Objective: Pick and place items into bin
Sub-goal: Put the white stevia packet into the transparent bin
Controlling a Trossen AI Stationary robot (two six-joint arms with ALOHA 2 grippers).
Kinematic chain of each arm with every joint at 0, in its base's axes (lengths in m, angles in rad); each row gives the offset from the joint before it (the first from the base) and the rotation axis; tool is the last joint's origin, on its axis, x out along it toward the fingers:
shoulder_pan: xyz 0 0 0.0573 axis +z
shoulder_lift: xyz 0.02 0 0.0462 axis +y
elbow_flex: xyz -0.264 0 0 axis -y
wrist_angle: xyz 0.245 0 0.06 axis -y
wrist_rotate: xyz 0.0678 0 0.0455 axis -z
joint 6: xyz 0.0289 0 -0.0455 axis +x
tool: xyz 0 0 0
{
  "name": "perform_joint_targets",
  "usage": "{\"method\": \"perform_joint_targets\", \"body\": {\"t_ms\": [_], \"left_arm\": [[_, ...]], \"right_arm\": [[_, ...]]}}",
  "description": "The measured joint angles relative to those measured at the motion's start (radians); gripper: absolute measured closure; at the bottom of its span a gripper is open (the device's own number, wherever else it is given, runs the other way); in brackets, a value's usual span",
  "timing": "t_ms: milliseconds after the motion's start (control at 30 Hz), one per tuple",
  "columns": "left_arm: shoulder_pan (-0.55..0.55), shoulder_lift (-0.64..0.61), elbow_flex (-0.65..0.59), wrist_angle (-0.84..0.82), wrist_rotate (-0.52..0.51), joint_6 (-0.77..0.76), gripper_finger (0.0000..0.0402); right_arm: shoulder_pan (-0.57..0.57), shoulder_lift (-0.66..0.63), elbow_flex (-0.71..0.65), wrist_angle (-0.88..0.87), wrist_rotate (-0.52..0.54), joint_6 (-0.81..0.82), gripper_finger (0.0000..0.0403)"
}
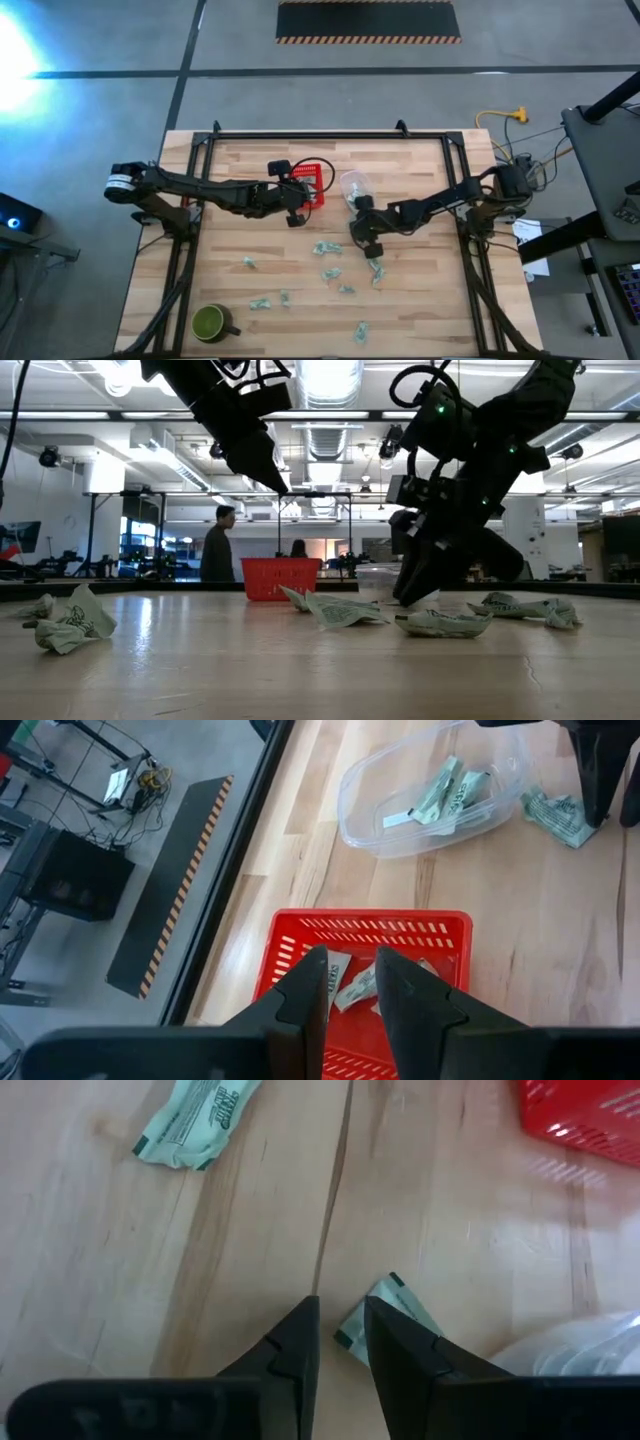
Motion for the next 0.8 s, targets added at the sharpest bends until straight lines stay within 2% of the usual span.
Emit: {"method": "perform_joint_targets", "body": {"t_ms": [467, 800], "left_arm": [[0.0, 0.0, 0.0, 0.0, 0.0, -0.001, 0.0331], [0.0, 0.0, 0.0, 0.0, 0.0, -0.001, 0.0331]], "right_arm": [[0.0, -0.013, 0.005, -0.105, -0.009, 0.073, 0.0336], [0.053, -0.108, -0.004, -0.303, -0.161, 0.078, 0.0338]]}}
